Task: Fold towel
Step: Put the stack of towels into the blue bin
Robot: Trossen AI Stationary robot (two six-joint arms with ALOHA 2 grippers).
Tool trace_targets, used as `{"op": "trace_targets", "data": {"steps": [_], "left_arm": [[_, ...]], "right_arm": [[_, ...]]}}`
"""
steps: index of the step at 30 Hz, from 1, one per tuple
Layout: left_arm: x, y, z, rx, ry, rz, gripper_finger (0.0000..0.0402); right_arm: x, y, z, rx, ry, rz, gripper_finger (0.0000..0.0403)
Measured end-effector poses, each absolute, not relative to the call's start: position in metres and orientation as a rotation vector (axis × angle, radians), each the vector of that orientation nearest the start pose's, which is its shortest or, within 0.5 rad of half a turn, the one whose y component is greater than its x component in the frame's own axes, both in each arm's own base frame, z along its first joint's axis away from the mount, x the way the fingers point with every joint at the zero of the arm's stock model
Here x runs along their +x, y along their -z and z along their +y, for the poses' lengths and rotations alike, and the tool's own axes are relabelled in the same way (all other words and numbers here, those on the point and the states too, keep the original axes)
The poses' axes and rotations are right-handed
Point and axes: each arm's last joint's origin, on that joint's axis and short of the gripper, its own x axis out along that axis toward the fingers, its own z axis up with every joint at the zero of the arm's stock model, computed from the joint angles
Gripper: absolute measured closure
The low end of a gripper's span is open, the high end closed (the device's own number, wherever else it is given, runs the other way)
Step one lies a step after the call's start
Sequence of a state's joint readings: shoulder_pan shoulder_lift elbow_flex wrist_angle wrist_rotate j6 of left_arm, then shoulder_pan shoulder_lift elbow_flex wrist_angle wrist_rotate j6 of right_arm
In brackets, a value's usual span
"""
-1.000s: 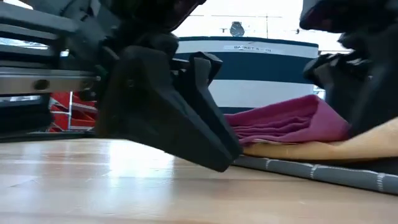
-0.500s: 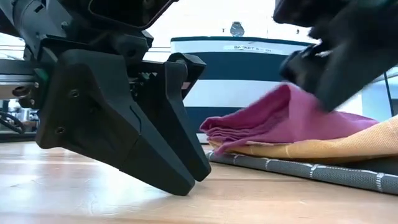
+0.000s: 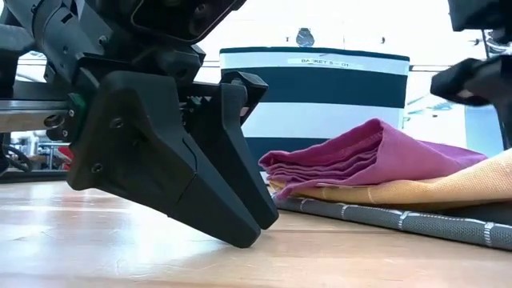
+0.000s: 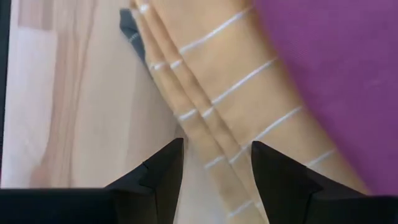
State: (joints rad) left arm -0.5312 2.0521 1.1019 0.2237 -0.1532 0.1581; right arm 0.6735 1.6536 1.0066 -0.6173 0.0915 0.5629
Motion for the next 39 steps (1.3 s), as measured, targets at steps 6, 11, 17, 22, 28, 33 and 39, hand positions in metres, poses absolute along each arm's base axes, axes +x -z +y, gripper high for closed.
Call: {"op": "trace_targets", "data": {"steps": [6,11,17,22,28,33,39], "left_arm": [[0.352,-0.109,-0.202,0.395,0.413,0.658,0.0303],[0.352,-0.109,-0.201,0.393,0.411,0.656,0.0303],[0.352,-0.109,-0.202,0.371,0.405,0.659,0.0303],[0.350,-0.109,-0.205,0.357,0.409,0.661,0.0303],[0.349,-0.109,-0.206,0.344,0.412,0.668,0.0303],[0.349,-0.109,-0.206,0.338,0.410,0.669,0.0303],[0.352,-0.110,-0.202,0.383,0.396,0.652,0.0303]], "right_arm": [[0.246,-0.158,0.192,-0.021,-0.178,1.276,0.0229],[0.267,-0.140,0.194,-0.004,-0.167,1.192,0.0230],[0.295,-0.127,0.179,-0.004,0.005,1.035,0.0230],[0.316,-0.131,0.166,0.015,0.055,0.873,0.0230],[0.334,-0.142,0.156,0.045,-0.022,0.754,0.0230],[0.329,-0.155,0.157,0.049,-0.093,0.769,0.0230],[0.313,-0.171,0.163,-0.022,-0.138,0.800,0.0230]]}}
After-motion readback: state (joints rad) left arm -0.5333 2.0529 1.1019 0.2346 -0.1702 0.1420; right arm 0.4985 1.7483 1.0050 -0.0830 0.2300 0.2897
